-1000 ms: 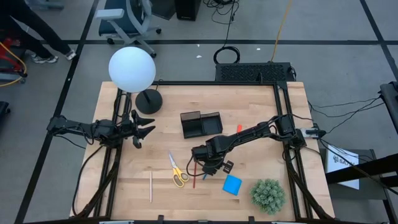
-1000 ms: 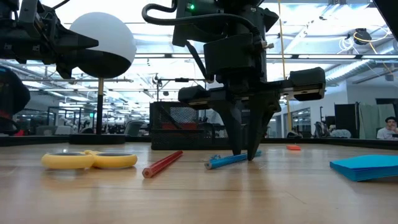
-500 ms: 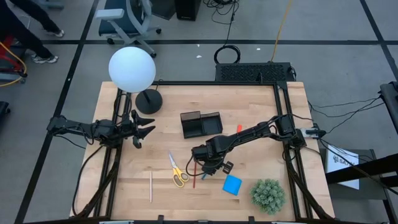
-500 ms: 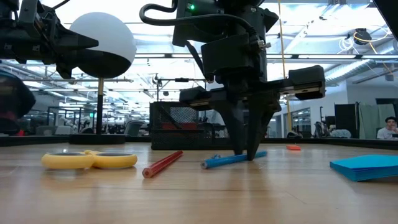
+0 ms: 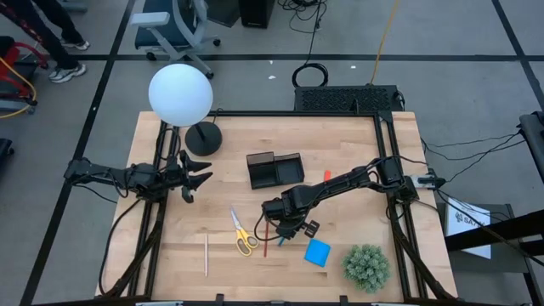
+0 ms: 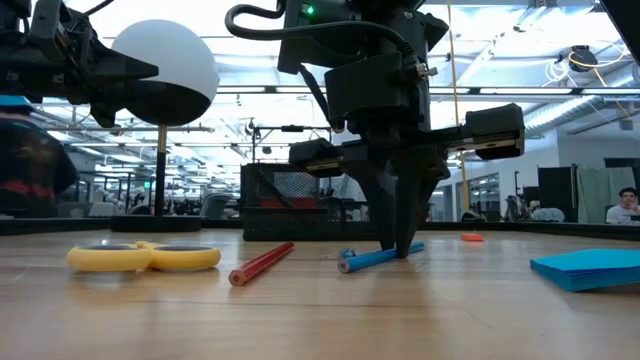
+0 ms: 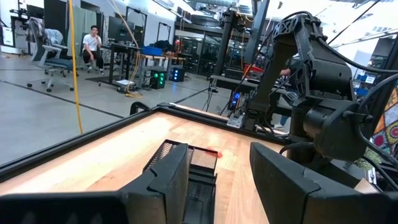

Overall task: Pick and place office supplies into organizer
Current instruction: Put the blue pencil into the desk organizer

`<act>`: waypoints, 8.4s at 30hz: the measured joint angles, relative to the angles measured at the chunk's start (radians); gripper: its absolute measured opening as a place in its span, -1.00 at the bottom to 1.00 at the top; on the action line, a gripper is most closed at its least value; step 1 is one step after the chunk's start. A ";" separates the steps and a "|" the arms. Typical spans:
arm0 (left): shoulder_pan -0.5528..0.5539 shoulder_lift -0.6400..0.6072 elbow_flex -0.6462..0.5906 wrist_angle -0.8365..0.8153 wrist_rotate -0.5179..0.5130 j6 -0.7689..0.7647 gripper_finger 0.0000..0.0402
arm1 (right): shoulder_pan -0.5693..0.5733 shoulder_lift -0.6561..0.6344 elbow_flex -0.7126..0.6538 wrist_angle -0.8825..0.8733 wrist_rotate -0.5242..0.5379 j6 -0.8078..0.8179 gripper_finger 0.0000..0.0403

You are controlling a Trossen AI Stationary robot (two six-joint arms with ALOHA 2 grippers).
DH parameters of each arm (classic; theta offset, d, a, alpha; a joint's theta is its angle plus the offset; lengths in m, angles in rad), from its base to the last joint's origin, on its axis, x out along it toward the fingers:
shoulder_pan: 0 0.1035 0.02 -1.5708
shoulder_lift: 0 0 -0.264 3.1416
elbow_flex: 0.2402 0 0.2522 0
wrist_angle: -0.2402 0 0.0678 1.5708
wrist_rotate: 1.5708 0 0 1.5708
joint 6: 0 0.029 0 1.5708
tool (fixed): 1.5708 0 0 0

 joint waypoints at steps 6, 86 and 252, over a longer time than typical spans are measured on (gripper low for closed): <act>0.000 0.000 0.000 0.000 0.000 0.000 -0.15 | 0.000 0.000 0.000 0.001 0.000 -0.003 -0.94; 0.000 0.000 0.000 -0.006 -0.008 -0.005 -0.15 | 0.001 0.000 0.000 0.004 0.006 -0.001 -0.93; 0.000 0.000 0.000 -0.066 -0.024 0.008 -0.15 | -0.093 0.014 0.042 0.008 0.056 0.025 -0.91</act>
